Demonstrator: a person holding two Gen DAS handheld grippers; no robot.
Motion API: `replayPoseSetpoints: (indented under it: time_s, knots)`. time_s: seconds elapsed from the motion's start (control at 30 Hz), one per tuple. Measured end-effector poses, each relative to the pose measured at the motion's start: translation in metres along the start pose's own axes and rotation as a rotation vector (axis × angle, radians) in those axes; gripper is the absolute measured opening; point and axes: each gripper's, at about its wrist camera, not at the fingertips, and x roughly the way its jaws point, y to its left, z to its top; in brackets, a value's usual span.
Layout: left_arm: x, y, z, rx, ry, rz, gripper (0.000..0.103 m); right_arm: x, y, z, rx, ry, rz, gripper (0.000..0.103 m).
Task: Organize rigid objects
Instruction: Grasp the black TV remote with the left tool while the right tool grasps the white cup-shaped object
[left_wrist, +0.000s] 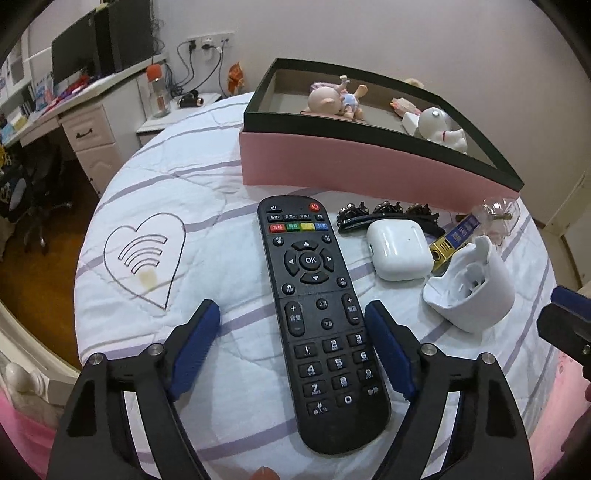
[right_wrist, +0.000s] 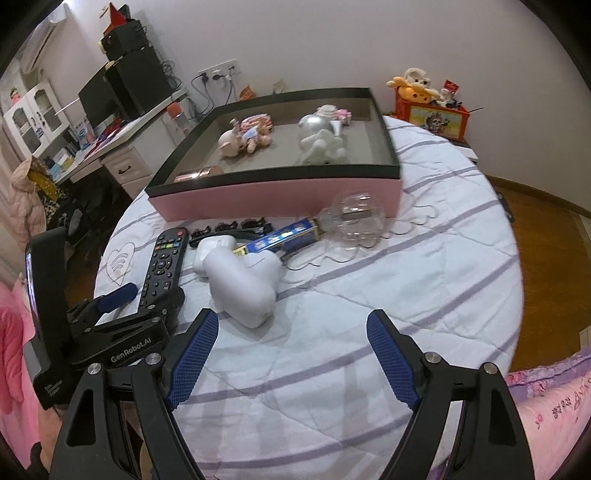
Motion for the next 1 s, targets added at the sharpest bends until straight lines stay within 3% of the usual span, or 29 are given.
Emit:
replayPoseSetpoints:
  time_s: [0.1, 0.2, 0.27, 0.4, 0.5, 0.53, 0.57, 0.63, 1.0]
  knots:
    - [0.006, -0.003, 0.003, 0.024, -0.018, 0.006, 0.09, 0.005, 0.006, 0.001, -0.012, -0.001, 0.02, 0.084]
    - [0.008, -0.004, 0.005, 0.033, -0.021, 0.011, 0.088, 0.014, 0.01, 0.005, -0.007, 0.002, 0.03, 0.084]
    - [0.005, 0.0, 0.005, 0.019, -0.03, 0.008, 0.078, 0.021, 0.012, 0.007, -0.005, 0.005, 0.032, 0.084]
    - [-0.001, 0.017, 0.004, -0.008, -0.042, -0.01, 0.045, 0.039, 0.017, 0.011, 0.002, 0.02, 0.023, 0.084]
    - [-0.002, 0.029, 0.004, -0.025, -0.037, -0.061, 0.044, 0.051, 0.021, 0.01, 0.006, 0.027, 0.034, 0.083]
    - [-0.001, 0.03, 0.004, -0.023, -0.036, -0.064, 0.044, 0.053, 0.023, 0.009, 0.004, 0.029, 0.037, 0.076]
    - [-0.001, 0.029, 0.004, -0.018, -0.035, -0.064, 0.044, 0.057, 0.024, 0.009, 0.0, 0.036, 0.042, 0.063]
    - [-0.002, 0.029, 0.004, -0.019, -0.034, -0.069, 0.044, 0.06, 0.026, 0.006, 0.0, 0.034, 0.043, 0.055]
    - [-0.019, 0.035, 0.001, -0.032, -0.039, -0.1, 0.044, 0.039, 0.012, 0.001, 0.025, 0.006, 0.062, 0.055]
